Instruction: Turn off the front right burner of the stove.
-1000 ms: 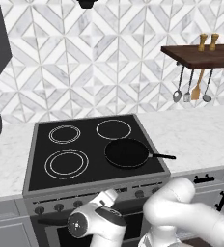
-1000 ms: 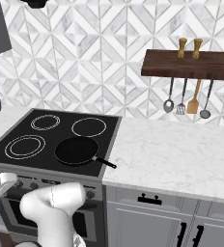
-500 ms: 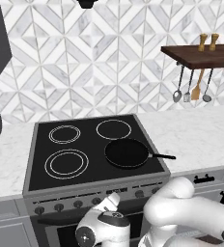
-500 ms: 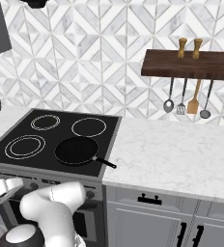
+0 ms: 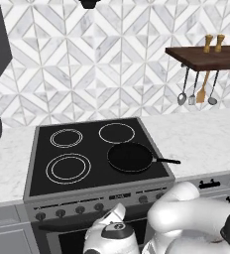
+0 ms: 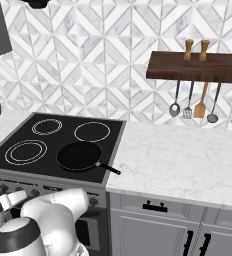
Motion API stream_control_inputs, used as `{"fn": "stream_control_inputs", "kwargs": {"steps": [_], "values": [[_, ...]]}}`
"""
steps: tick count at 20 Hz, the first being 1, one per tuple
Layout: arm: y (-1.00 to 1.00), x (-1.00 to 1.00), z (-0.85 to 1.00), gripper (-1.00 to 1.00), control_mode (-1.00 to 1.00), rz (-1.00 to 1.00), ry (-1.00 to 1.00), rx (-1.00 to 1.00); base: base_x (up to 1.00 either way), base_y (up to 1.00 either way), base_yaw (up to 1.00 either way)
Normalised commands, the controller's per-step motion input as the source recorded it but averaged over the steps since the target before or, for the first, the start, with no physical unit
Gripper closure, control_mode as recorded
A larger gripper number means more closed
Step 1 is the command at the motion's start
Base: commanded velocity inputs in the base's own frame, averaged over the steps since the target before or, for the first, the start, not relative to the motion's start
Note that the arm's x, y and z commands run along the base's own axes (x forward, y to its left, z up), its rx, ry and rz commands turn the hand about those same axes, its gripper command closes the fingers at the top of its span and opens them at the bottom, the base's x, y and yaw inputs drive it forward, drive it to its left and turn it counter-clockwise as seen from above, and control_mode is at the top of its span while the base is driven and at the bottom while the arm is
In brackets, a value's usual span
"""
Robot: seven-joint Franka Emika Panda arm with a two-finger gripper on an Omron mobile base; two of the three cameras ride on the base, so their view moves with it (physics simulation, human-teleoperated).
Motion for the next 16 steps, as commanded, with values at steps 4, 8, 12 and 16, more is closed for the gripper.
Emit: {"fn": "stream_control_inputs", "kwargs": {"steps": [4,8,12,16], "values": [[0.0,0.03,-0.08,-1.0,-1.0,0.0,-0.04,0.03,0.0,0.0,0.0],[0.0,0.0,-0.13,-1.0,-1.0,0.0,-0.11,0.12,0.0,0.0,0.0],[0.0,0.0,-0.05,-1.0,-1.0,0.0,-0.15,0.16,0.0,0.0,0.0],[0.0,0.19,0.0,-1.0,-1.0,0.01,-0.05,0.02,0.0,0.0,0.0]]}}
